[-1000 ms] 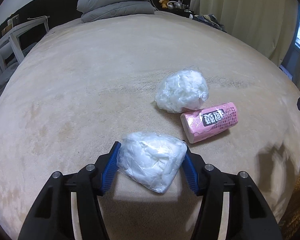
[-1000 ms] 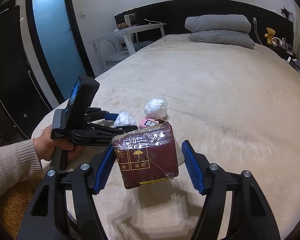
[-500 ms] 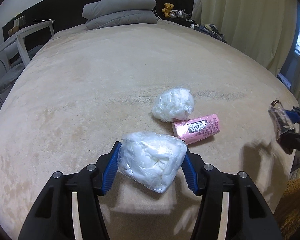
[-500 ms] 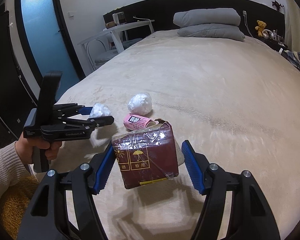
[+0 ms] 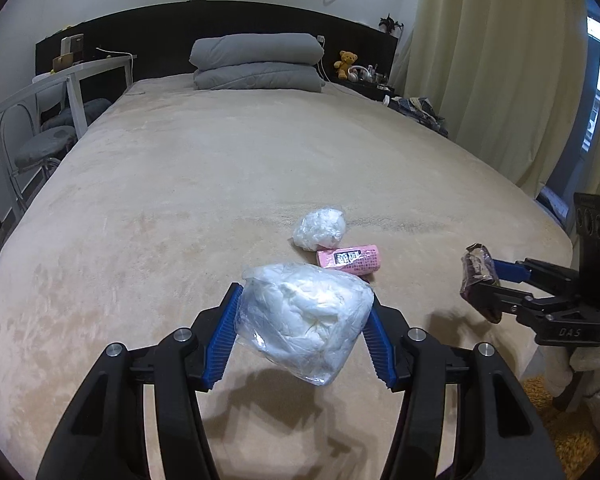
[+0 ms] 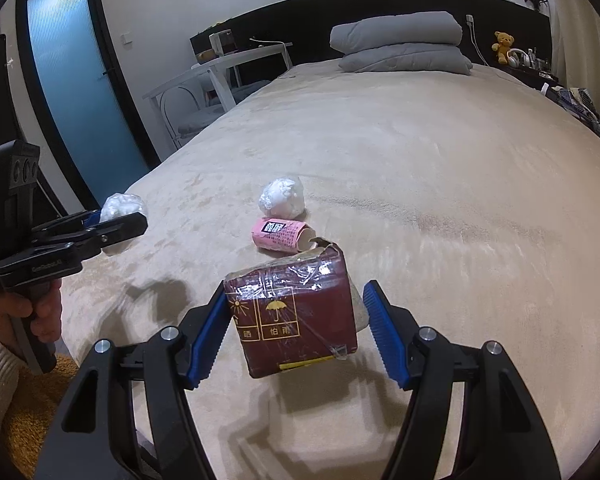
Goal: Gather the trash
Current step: 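Carry the clear plastic bag and brown wrapper down toward the black trash bin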
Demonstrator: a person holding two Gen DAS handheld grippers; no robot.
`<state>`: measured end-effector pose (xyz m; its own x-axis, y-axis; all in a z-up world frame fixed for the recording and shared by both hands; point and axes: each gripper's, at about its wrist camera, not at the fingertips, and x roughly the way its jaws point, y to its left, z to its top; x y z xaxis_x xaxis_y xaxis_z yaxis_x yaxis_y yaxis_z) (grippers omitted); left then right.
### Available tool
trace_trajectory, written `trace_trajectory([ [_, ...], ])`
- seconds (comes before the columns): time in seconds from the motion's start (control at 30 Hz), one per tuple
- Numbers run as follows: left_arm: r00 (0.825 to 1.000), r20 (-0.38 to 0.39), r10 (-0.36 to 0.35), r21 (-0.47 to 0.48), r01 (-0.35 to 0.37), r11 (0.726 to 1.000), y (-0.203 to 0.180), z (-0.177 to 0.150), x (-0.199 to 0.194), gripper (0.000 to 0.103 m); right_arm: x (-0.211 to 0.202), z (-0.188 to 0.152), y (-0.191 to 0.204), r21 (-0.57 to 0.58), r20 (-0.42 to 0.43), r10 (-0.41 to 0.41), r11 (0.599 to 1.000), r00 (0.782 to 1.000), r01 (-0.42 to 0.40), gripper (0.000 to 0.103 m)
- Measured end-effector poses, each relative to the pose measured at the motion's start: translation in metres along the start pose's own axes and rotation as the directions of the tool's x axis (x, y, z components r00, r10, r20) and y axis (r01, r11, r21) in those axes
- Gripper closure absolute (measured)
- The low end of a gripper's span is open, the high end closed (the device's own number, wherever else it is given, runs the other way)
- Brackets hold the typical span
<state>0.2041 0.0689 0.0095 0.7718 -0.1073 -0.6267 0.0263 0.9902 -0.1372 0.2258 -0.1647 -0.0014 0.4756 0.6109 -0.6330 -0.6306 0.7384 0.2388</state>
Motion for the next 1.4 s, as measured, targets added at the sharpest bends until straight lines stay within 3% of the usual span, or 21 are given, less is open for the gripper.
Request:
trace_trajectory([
  [0.4, 0.997, 0.067, -0.025, 0.0, 0.025, 1.0, -0.033, -0.049, -0.055, 0.047, -0.04, -0.047, 0.034, 0.02, 0.05, 0.026, 0.999, 0.998, -0.027, 0.037],
  [0.97, 0.997, 0.069, -0.044, -0.027, 0.046, 0.999, -0.07, -0.133, -0.108, 0.047, -0.102, -0.119, 0.065, 0.079, 0.116, 0.083, 0.993, 0.99, -0.093, 0.037],
  [1.4, 0.997, 0.053, -0.049, -0.035, 0.051, 0.998, -0.083, -0.178, -0.141, 0.047, -0.127, -0.159, 0.089, 0.09, 0.097, 0.122, 0.987, 0.988, -0.131, 0.037],
])
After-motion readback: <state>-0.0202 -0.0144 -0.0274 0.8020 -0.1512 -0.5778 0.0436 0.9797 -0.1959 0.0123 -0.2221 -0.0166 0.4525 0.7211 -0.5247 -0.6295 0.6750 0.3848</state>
